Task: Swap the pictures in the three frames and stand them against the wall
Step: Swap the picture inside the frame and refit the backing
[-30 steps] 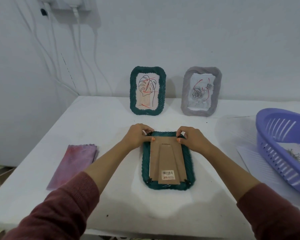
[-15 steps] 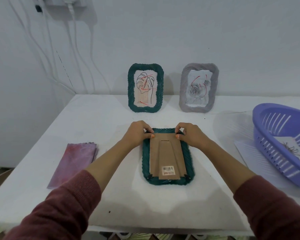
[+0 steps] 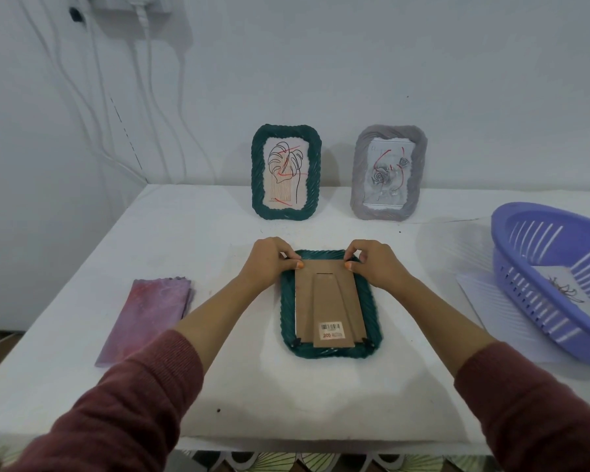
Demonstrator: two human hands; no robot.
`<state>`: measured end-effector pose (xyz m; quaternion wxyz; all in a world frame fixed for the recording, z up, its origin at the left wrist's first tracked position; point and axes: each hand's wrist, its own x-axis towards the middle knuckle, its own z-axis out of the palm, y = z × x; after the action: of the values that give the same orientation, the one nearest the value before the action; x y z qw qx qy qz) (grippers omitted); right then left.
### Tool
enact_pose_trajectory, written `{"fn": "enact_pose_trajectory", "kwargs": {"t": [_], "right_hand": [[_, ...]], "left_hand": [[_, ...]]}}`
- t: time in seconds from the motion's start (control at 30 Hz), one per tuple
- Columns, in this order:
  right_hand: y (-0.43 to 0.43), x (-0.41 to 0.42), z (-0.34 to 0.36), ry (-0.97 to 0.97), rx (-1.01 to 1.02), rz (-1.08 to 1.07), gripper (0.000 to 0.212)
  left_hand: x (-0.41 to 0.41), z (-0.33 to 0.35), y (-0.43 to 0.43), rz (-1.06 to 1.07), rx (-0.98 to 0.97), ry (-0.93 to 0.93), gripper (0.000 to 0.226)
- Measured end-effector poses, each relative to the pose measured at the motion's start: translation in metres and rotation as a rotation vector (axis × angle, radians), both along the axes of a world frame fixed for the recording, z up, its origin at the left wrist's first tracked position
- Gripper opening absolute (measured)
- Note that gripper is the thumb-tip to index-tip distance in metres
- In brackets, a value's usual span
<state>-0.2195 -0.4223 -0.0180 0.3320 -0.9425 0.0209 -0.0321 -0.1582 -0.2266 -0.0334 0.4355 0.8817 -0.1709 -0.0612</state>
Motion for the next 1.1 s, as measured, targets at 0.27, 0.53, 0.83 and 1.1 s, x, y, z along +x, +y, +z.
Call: {"fn": "enact_pose_trajectory", "kwargs": {"t": [0.27, 0.53, 0.83, 1.1], "right_hand": [[-0.006, -0.017, -0.012, 0.027, 0.238, -0.239, 0.018], [0.020, -0.057, -0.017, 0.042, 0.148, -0.352, 0.015], [0.038, -0.068, -0.015, -0.017, 0.206, -0.456, 0.013], [0.017, -0.071, -0.007, 0.052, 0.375, -0.484, 0.030]], "left_hand": [[-0.030, -0.001, 0.009, 0.200, -0.006, -0.009, 0.019], [-0.062, -0.006, 0.010, 0.080, 0.117, 0.096, 0.022], [-0.076, -0.006, 0.006, 0.155, 0.003, 0.139, 0.018], [-0.078, 0.000, 0.007, 0.205, -0.085, 0.135, 0.004]]}}
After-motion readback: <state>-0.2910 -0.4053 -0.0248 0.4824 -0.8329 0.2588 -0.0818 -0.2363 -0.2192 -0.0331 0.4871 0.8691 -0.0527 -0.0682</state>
